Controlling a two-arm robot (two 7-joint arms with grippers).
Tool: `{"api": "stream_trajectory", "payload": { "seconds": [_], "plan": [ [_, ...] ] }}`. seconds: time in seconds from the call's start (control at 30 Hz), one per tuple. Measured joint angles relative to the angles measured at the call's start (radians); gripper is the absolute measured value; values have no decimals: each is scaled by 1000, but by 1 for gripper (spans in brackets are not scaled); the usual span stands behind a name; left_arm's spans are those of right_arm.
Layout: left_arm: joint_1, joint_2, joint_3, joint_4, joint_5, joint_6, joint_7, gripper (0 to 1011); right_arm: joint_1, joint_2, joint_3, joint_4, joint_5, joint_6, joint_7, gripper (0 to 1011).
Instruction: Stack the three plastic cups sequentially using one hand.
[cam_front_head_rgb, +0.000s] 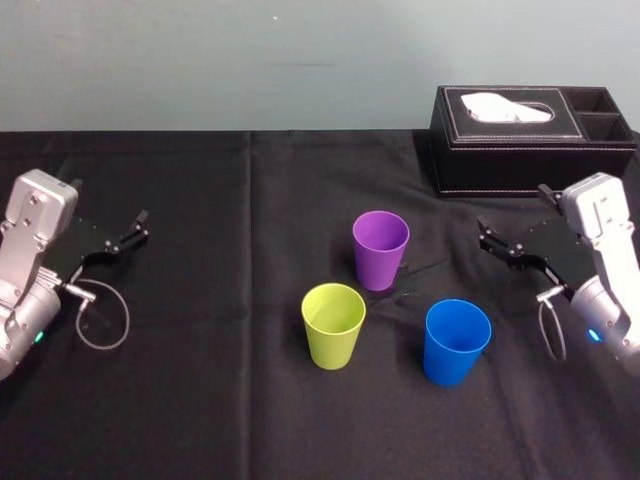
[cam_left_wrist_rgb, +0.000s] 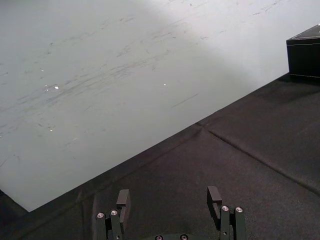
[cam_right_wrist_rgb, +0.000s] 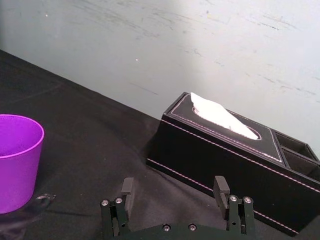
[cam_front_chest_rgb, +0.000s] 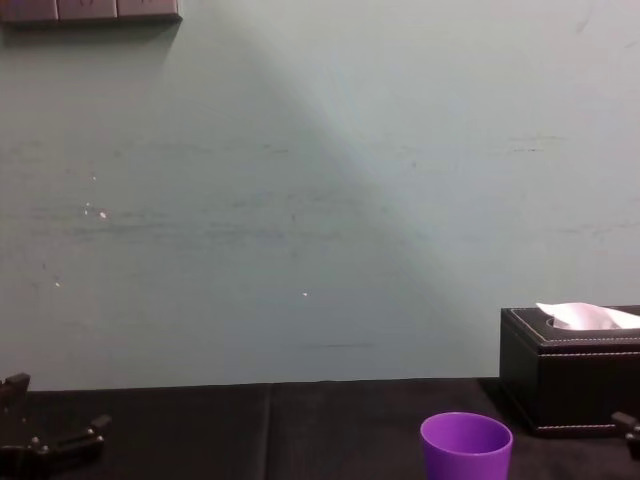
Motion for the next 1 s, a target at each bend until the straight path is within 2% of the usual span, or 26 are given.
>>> {"api": "stream_trajectory", "payload": {
  "seconds": [0.2, 0.53, 0.77, 1.0],
  "plan": [
    [0, 0, 0, 0, 0, 0, 0, 1011, -42, 16, 46, -37, 42, -18, 35, 1000],
    [0, 0, 0, 0, 0, 0, 0, 1011, -182, 100, 145, -158, 132, -75, 121, 1000],
    [0, 0, 0, 0, 0, 0, 0, 1011, -322, 193, 228, -251, 249, -153, 269, 1000],
    [0, 0, 0, 0, 0, 0, 0, 1011, -439, 266, 291, -307, 348, -214, 413, 1000]
  ]
}}
